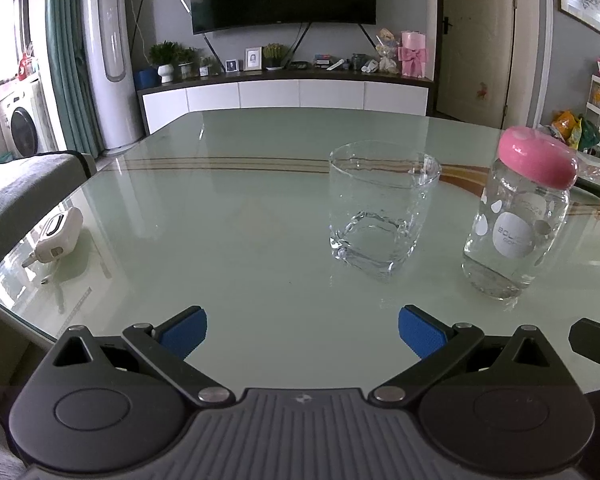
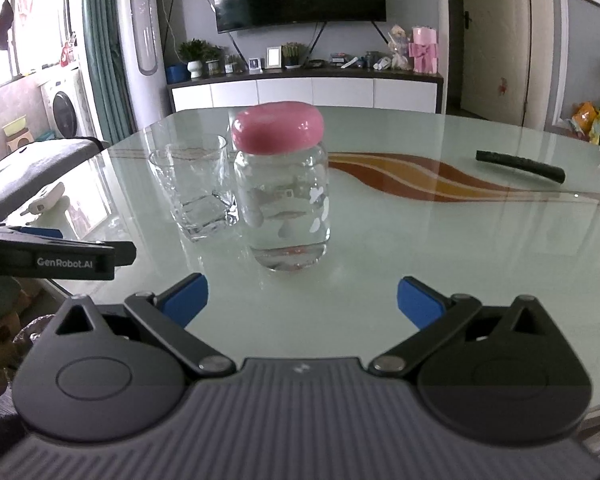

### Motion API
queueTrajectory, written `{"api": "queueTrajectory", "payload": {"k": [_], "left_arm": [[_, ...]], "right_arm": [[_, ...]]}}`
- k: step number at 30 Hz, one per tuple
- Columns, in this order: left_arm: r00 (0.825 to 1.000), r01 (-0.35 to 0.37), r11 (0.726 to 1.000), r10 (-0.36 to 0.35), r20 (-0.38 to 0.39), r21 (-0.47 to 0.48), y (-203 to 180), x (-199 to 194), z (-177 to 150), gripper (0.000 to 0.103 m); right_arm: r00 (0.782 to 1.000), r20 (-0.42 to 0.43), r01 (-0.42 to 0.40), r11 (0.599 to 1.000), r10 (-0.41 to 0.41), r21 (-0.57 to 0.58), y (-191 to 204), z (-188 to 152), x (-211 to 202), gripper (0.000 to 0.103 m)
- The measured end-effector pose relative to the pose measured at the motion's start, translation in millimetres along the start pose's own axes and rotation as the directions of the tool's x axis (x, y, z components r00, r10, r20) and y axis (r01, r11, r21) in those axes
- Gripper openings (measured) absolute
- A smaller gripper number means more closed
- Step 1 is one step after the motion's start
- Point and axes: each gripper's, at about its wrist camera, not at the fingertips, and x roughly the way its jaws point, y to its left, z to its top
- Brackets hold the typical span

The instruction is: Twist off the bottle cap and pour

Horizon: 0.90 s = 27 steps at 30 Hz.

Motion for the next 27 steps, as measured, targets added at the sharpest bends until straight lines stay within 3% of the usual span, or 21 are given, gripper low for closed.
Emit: {"api": "queueTrajectory", "payload": {"k": [27], "left_arm": [[0.999, 0.047, 0.999, -0.047, -0.013, -0.014, 0.9, 0.0, -1.1, 0.103]], "right_arm": [[1.000, -0.017, -0.004, 1.000, 0.005, 0.015, -2.7, 0.5, 1.7, 0.103]]}}
